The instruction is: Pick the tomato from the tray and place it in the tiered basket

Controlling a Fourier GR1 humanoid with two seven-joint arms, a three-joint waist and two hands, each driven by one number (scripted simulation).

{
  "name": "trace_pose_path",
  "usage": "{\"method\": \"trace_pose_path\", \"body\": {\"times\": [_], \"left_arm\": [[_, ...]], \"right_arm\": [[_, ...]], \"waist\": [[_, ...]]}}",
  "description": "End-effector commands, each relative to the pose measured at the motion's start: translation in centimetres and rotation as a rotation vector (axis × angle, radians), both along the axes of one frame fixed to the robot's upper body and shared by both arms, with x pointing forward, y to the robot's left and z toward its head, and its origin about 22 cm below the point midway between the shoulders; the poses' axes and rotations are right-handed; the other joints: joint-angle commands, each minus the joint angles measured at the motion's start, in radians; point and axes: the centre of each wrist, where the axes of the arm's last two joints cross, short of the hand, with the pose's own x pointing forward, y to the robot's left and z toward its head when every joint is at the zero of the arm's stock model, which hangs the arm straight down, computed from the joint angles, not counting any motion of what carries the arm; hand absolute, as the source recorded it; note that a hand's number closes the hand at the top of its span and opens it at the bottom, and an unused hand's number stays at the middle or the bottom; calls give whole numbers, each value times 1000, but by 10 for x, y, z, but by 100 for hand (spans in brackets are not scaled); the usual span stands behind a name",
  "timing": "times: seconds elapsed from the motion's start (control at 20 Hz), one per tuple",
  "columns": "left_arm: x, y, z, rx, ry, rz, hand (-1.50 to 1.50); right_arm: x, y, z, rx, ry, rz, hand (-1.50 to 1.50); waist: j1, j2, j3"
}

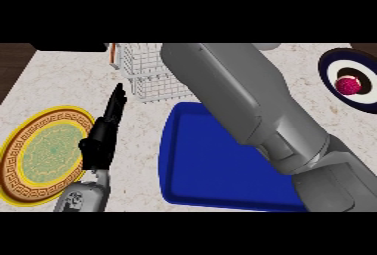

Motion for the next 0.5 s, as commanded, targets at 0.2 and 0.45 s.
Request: {"method": "trace_pose_path", "body": {"times": [0.2, 0.45], "left_arm": [[-11, 13, -5, -4, 24, 48, 0], [-8, 36, -4, -2, 29, 105, 0]], "right_arm": [[7, -34, 17, 266, -72, -224, -150], [10, -90, -4, 409, -106, -248, -150]], "waist": [[-53, -21, 2], [-99, -32, 4]]}}
